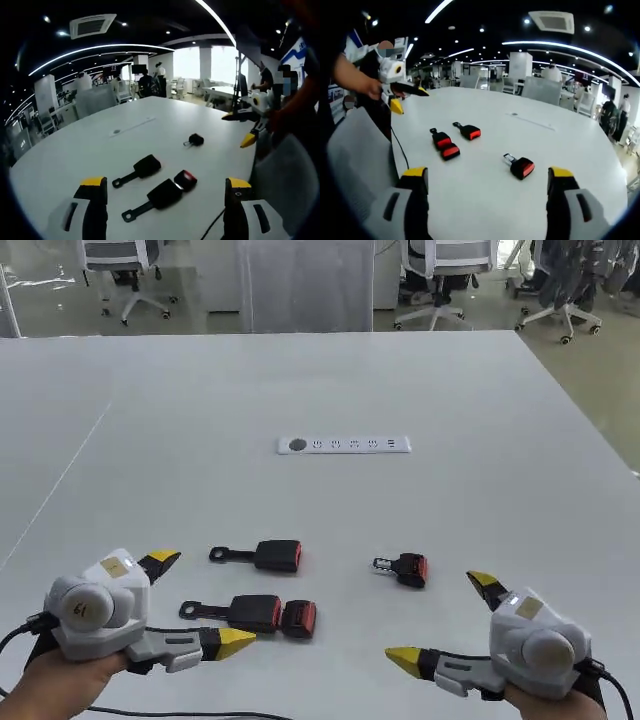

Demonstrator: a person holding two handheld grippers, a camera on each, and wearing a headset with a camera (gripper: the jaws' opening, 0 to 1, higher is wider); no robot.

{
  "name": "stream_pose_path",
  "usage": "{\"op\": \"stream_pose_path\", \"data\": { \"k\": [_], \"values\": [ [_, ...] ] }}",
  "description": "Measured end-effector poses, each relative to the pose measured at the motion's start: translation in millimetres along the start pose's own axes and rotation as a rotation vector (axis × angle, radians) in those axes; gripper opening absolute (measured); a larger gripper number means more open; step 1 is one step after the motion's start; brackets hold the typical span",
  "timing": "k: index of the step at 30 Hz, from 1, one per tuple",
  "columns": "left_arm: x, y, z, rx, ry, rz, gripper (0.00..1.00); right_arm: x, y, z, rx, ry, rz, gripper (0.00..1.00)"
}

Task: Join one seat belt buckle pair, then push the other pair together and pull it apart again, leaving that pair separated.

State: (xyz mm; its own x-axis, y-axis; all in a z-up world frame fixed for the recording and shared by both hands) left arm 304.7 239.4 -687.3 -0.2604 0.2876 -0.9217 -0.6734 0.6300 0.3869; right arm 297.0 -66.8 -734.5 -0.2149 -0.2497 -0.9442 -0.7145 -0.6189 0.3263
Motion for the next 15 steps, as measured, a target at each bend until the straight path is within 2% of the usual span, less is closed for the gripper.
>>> {"op": "stream_pose_path", "data": {
  "k": [7, 10, 15],
  "values": [
    [5.7, 23.9, 2.6, -0.039, 0.015, -0.013, 1.0, 0.6, 13.0, 0.3, 0.032, -0.024, -0.013, 1.0],
    [10.5, 27.2, 2.8, -0.045, 0.015, -0.003, 1.0, 1.8, 14.8, 0.7, 0.039, -0.023, -0.005, 1.0],
    [11.2, 27.5, 1.6, -0.049, 0.027, -0.009, 1.0, 4.2, 16.3, 0.5, 0.049, -0.026, 0.001, 1.0]
  ]
}}
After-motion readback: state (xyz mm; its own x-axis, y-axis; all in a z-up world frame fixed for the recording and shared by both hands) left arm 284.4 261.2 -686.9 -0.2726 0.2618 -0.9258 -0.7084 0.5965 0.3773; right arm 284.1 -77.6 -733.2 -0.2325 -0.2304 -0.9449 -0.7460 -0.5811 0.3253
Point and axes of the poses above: the centre of the closed fingertips' face, and the gripper's own axes: y roughly backward along the fingers, z roughly to its left, x roughly out of its underside, the point moved 4 cm from there along y, roughly backward along the fingers, and after that the axes turned 6 degrees about -z, right-handed, at the moved point
